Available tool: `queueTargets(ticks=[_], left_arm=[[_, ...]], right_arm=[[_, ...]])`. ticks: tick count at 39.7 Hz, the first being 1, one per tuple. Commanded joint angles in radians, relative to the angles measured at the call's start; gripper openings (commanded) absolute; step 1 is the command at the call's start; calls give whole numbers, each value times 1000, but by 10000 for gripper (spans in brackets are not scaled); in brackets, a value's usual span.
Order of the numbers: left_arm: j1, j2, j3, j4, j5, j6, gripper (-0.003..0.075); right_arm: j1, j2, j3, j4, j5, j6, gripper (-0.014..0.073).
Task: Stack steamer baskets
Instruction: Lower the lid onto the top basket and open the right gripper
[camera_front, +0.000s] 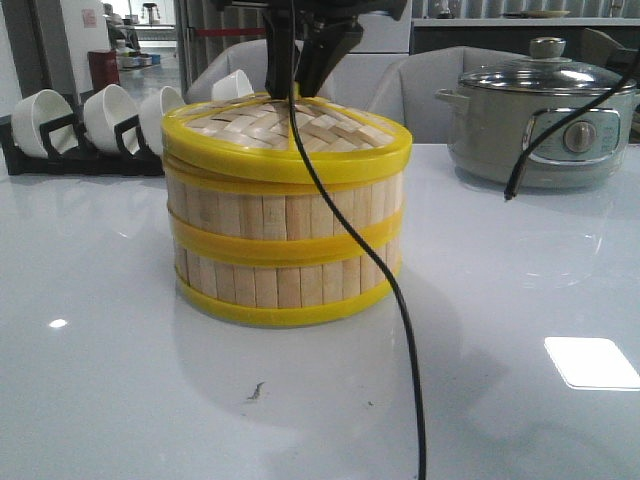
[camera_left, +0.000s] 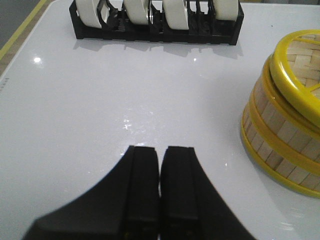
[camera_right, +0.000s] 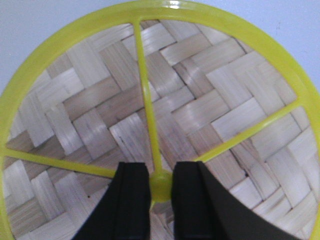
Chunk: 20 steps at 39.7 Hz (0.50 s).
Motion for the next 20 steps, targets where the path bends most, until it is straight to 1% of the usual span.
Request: queueTargets(ticks=[1, 20], left_arm=[[-8, -5, -28, 0, -79, -2, 85], [-8, -5, -28, 0, -79, -2, 85]], right_arm=[[-2, -62, -41, -7, -44, -12, 54], [-2, -59, -41, -7, -52, -12, 54]])
